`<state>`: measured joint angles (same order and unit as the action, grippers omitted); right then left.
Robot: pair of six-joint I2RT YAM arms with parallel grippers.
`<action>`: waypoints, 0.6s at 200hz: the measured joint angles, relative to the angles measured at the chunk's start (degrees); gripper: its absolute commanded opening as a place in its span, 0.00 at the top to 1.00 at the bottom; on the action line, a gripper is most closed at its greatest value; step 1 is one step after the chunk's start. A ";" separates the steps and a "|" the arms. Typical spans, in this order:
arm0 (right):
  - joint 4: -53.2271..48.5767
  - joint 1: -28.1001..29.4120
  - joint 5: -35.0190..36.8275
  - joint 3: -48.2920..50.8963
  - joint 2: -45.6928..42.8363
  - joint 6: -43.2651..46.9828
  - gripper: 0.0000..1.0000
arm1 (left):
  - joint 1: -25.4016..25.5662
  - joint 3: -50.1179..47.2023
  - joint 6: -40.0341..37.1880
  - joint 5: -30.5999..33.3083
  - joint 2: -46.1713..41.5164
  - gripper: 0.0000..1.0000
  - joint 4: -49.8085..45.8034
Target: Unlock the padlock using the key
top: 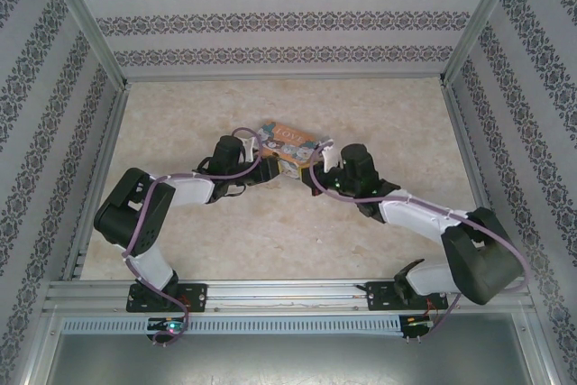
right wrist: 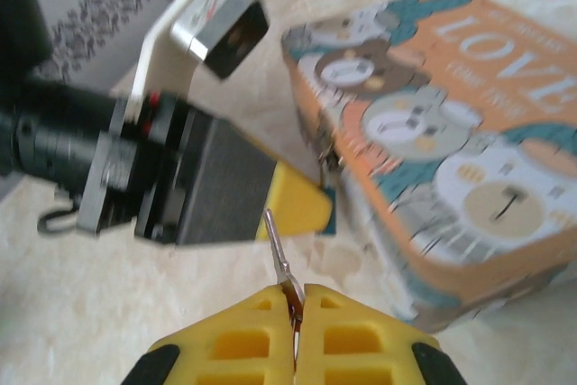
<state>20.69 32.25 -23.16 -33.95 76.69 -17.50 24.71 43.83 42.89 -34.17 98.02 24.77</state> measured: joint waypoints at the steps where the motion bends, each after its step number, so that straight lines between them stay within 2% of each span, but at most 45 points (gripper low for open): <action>1: -0.04 0.11 0.13 0.09 -0.09 0.02 1.00 | 0.00 0.04 0.04 -0.04 -0.02 0.71 -0.04; 36: -2.16 4.37 4.74 2.54 -0.33 1.92 1.00 | 0.00 0.79 0.98 -0.81 -0.02 0.71 -2.86; 120: 0.59 9.49 13.00 2.60 8.13 2.29 1.00 | 0.00 1.55 2.36 -1.42 -0.02 0.72 -3.98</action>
<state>21.28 41.74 -10.15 -31.35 84.82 -15.20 24.71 45.39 45.25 -35.59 98.00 20.80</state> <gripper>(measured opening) 0.042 0.286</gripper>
